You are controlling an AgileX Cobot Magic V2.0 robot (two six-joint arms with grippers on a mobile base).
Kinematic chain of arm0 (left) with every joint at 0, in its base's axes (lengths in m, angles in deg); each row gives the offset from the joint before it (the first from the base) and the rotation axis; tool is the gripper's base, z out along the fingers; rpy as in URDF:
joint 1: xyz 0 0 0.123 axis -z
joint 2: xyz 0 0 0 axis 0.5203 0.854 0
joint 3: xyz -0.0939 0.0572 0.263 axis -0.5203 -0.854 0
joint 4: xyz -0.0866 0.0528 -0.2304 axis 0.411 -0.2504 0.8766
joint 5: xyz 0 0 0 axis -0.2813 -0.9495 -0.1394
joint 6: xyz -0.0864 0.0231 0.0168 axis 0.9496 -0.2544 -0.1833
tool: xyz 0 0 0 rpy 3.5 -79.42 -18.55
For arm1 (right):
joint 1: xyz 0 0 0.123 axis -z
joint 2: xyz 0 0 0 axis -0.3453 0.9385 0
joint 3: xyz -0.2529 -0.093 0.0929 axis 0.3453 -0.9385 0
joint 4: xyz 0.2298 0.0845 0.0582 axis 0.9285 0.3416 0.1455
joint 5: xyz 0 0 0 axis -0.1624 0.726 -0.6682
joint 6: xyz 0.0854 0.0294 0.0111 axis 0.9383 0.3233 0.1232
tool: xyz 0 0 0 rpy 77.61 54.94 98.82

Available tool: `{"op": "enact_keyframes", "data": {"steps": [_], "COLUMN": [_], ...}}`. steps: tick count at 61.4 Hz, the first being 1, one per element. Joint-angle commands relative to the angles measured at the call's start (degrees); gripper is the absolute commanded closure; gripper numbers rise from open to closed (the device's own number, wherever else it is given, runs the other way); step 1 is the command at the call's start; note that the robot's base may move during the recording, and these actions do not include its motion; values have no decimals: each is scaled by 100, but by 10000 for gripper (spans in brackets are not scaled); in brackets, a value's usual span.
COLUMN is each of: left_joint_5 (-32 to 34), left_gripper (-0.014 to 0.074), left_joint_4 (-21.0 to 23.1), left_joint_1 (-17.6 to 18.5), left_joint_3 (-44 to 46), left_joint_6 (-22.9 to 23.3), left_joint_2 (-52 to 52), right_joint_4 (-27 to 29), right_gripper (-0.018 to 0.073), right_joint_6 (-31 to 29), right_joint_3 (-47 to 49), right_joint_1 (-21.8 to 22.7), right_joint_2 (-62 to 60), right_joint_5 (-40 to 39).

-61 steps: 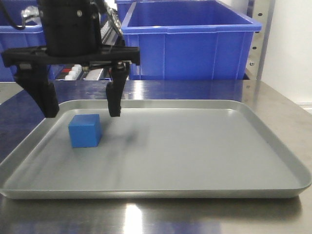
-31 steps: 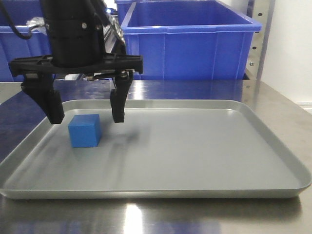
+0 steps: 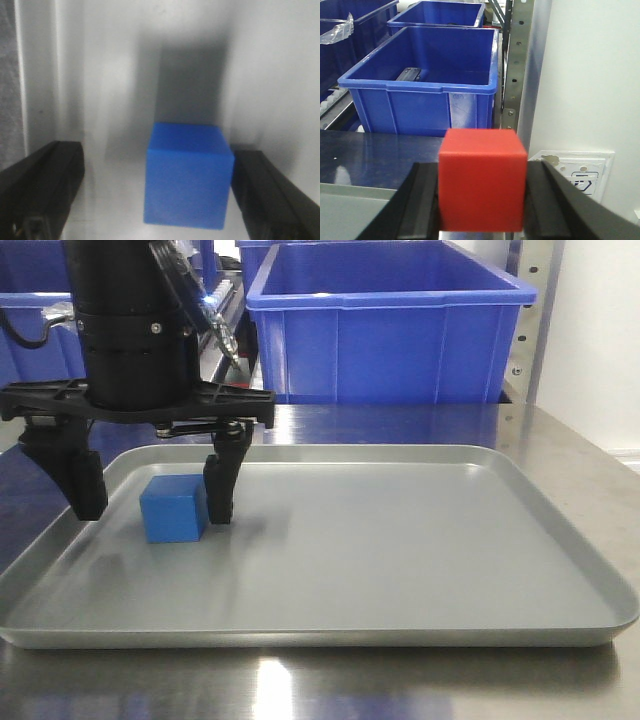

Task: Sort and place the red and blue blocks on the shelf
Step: 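Close the left gripper on the blue cube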

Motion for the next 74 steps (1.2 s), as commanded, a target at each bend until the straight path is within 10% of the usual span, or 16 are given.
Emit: {"op": "enact_keyframes", "data": {"steps": [1, 39, 66, 74], "left_joint_5": [131, 220, 23, 23], "left_gripper": [-23, -4, 482, 474], "left_joint_4": [93, 218, 196, 196], "left_joint_1": [46, 97, 97, 97], "left_joint_3": [119, 119, 119, 119], "left_joint_6": [56, 56, 56, 56], "left_joint_2": [-287, -287, -300, -403], "right_joint_4": [9, 9, 9, 9], "right_gripper": [491, 491, 491, 491], "right_joint_6": [-50, -50, -50, -50], "right_joint_3": [168, 168, 168, 168], "right_joint_1": [36, 36, 36, 36], "right_joint_2": [21, 21, 21, 21], "right_joint_5": [-504, -504, -504, -504]}}
